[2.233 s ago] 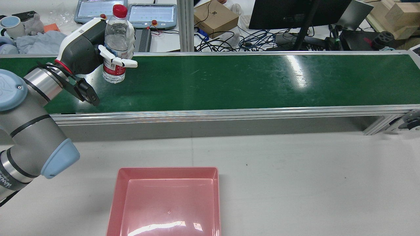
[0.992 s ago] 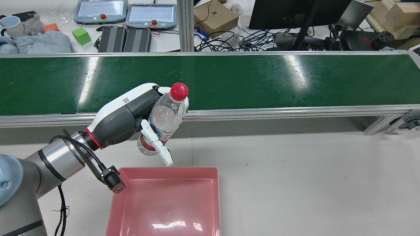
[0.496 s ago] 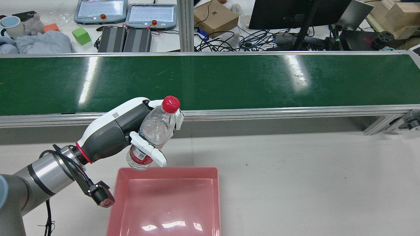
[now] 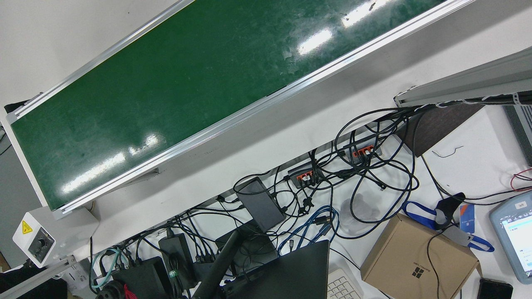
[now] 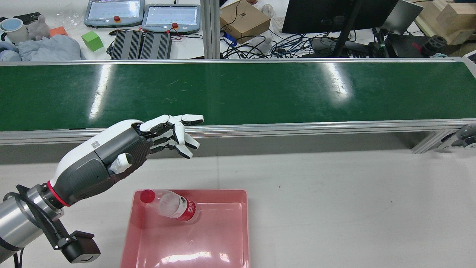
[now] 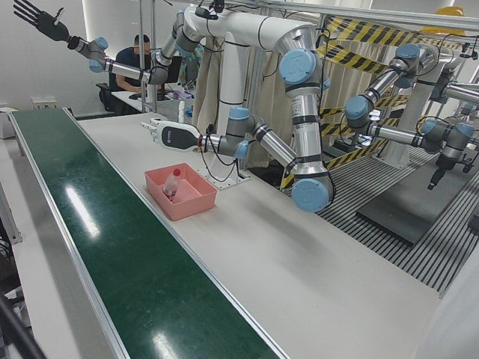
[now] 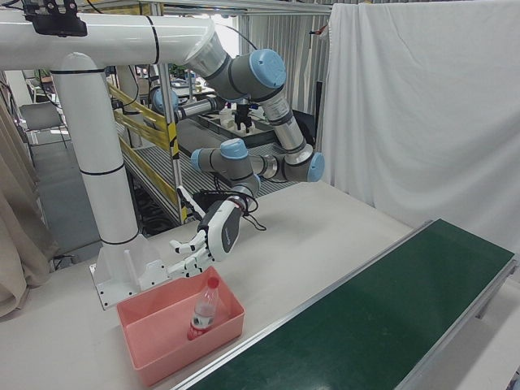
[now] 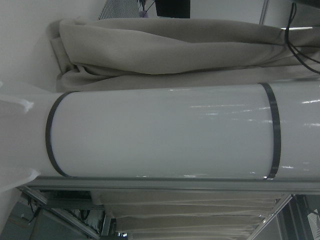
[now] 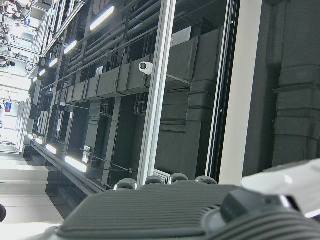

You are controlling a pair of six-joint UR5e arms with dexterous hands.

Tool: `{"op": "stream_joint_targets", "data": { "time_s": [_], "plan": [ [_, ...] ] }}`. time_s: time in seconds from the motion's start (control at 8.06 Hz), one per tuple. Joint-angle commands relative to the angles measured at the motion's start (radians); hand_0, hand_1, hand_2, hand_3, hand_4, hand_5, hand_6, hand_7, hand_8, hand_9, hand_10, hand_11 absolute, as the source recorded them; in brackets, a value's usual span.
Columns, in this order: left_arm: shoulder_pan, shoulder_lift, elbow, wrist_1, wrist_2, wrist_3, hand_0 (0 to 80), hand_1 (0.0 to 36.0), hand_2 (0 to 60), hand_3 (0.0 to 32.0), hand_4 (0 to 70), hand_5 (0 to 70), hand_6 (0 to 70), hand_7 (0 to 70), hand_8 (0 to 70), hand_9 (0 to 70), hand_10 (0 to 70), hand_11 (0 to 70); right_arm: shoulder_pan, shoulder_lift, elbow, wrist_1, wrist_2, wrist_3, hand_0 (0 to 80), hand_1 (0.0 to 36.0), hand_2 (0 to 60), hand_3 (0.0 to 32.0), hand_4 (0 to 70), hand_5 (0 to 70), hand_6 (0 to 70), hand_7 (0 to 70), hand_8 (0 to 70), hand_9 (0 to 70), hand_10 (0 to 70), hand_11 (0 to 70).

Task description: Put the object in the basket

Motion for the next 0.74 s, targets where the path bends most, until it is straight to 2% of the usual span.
{"op": "stream_joint_targets", "data": {
  "time_s": [0.0,0.12,0.25,0.5,0.62],
  "plan": [
    [0.018,0.015,-0.021,0.026,-0.025,0.003,33.9,0.0,0.0,0.4,10.0,47.5,9.3,7.0,18.0,20.0,17.8,25.2,0.0,0.0,0.0,0.0,0.0,0.0,0.0,0.0,0.0,0.0,0.0,0.0,0.0,0.0,0.0,0.0,0.0,0.0],
    [0.018,0.015,-0.021,0.027,-0.025,0.0,37.5,0.0,0.0,3.0,8.9,44.3,8.5,6.0,15.4,17.1,15.2,21.5,0.0,0.0,0.0,0.0,0.0,0.0,0.0,0.0,0.0,0.0,0.0,0.0,0.0,0.0,0.0,0.0,0.0,0.0],
    [0.019,0.015,-0.019,0.036,-0.023,-0.006,37.0,0.0,0.0,5.8,7.1,39.7,7.9,4.9,13.4,14.7,12.6,17.8,0.0,0.0,0.0,0.0,0.0,0.0,0.0,0.0,0.0,0.0,0.0,0.0,0.0,0.0,0.0,0.0,0.0,0.0],
    [0.031,0.014,-0.008,0.033,-0.02,-0.012,34.7,0.0,0.0,9.8,2.8,29.2,6.0,2.6,9.9,9.9,9.5,13.3,0.0,0.0,0.0,0.0,0.0,0.0,0.0,0.0,0.0,0.0,0.0,0.0,0.0,0.0,0.0,0.0,0.0,0.0],
    [0.031,0.012,-0.007,0.033,-0.017,-0.012,37.0,0.0,0.0,10.6,1.4,27.5,5.2,2.0,8.9,8.9,8.4,11.8,0.0,0.0,0.0,0.0,0.0,0.0,0.0,0.0,0.0,0.0,0.0,0.0,0.0,0.0,0.0,0.0,0.0,0.0]
  ]
}}
